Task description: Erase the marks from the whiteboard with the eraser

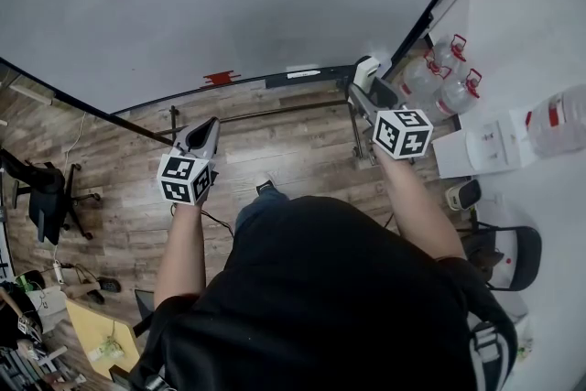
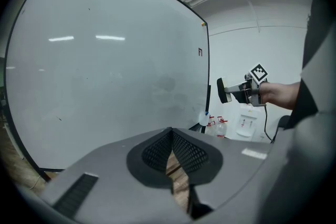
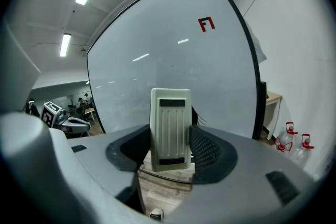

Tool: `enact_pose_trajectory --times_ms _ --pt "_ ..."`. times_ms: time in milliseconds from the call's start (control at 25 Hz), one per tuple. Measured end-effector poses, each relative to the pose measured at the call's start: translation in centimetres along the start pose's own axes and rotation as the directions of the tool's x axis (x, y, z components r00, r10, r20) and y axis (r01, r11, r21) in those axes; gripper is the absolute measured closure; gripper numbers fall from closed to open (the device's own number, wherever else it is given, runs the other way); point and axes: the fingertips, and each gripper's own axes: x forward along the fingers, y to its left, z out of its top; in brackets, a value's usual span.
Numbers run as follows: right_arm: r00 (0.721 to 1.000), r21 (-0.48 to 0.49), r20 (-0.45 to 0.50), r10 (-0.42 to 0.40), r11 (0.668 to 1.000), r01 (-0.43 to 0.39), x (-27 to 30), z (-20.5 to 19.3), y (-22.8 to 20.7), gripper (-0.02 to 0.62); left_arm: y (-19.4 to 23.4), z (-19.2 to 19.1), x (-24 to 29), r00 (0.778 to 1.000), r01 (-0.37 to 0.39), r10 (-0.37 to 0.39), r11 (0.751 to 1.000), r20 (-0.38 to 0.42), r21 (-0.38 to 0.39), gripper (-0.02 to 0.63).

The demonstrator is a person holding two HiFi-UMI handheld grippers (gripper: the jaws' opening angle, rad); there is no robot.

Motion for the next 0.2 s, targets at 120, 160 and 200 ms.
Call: enact_pose_trajectory --times_ms 120,160,200 --pt "1.000 -0.003 0.002 0.006 1.000 -0.006 -0.50 -0.22 0.09 0.368 -0.43 -0.18 -0.18 1.000 -0.001 0.001 1.000 -0.001 0.002 0.592" --pt "1.000 -0.004 0.003 0.008 1.000 -0.008 -0.68 -0.27 0.13 0.368 -0.59 -0.21 -0.26 1.000 -0.001 0.001 1.000 -0.001 0.002 0.592" --pt "1.000 -0.005 0.004 0.010 1.000 -0.010 -0.87 -0.31 0.16 0.368 -0.75 -0.23 -0.33 1.000 -0.001 0.001 1.000 -0.001 0.001 0.592"
